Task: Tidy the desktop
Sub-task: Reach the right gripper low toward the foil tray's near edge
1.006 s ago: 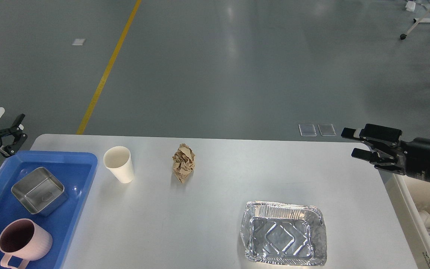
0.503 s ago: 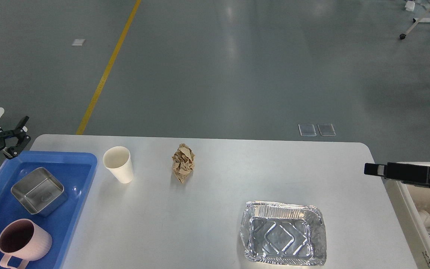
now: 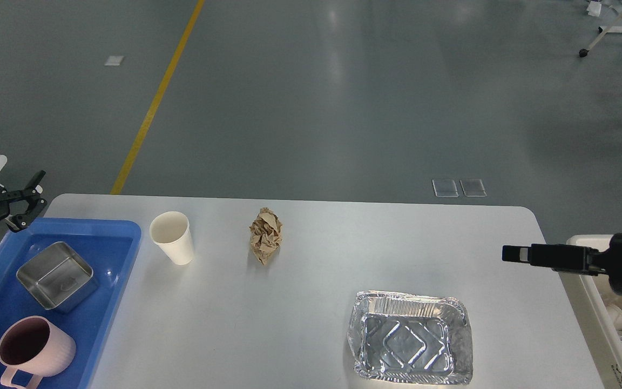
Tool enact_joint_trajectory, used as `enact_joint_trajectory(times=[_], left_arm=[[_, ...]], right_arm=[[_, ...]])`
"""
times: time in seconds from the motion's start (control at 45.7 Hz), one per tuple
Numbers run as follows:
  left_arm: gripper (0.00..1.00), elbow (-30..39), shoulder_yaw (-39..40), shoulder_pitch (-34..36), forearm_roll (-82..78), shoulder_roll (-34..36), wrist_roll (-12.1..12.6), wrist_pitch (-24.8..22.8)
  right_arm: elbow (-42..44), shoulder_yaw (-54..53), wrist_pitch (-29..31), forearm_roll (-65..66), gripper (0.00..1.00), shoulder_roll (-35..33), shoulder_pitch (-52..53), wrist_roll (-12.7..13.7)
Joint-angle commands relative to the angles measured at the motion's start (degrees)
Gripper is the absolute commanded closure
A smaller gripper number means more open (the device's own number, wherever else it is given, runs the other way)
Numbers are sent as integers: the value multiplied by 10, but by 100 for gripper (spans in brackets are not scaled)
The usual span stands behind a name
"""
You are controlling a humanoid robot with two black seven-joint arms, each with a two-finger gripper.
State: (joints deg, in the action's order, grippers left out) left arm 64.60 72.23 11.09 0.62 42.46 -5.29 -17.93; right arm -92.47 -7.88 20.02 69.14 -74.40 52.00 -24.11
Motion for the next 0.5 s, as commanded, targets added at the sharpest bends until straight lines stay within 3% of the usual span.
enact_joint_trajectory(times=[0.0,0.481], left_arm=[[3,0,0,-5,-1,1,0,-1],[3,-1,0,-16,-4,6,1,0]], right_arm=[[37,30,-11,42,0,50,-1,0],[227,133,-82,106,0,252,-14,7]])
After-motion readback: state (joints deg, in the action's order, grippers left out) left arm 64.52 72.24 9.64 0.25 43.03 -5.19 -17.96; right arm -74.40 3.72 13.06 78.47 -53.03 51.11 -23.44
